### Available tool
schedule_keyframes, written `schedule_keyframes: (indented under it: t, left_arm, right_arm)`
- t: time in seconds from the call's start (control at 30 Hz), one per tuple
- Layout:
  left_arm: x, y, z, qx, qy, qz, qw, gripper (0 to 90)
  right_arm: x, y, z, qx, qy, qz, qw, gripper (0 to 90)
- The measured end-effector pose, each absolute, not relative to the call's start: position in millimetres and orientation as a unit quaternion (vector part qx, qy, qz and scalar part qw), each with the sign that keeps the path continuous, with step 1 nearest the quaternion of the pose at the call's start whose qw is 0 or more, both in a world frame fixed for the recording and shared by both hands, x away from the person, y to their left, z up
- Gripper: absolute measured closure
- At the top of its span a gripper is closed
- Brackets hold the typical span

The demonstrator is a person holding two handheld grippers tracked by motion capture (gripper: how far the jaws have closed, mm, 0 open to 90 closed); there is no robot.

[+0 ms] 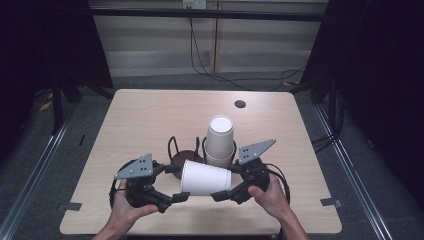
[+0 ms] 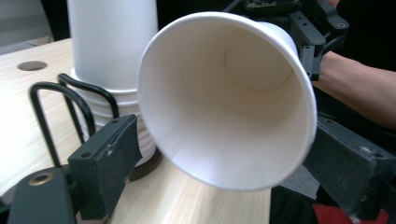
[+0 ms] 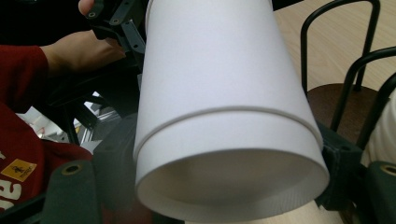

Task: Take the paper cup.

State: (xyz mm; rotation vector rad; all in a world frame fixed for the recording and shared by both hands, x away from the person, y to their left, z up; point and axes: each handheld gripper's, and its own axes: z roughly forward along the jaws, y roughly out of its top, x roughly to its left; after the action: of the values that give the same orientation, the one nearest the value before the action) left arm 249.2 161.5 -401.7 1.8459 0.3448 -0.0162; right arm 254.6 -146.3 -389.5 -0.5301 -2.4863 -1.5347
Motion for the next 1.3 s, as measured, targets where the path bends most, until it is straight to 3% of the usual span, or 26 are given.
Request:
schedule_keyframes:
  t: [0.1, 0.23, 1.1, 1.3]
  left_arm:
    - [249, 159, -402, 0.794, 0.148, -0.01, 0.59, 11.2]
    - [248, 154, -404, 0.796, 0.159, 0.004, 0.583, 0.0]
    - [244, 145, -411, 0.783, 0.14, -0.021, 0.605, 2.1]
    - [247, 149, -410, 0.784, 0.137, -0.038, 0.604, 7.0]
  right_arm:
    - [254, -143, -390, -0.174, -0.835, -0.514, 0.089, 24.6]
    - [253, -140, -389, -0.17, -0.839, -0.51, 0.089, 24.7]
    - [251, -129, -392, -0.153, -0.844, -0.503, 0.107, 24.7]
    - [253, -130, -394, -0.152, -0.844, -0.502, 0.113, 24.7]
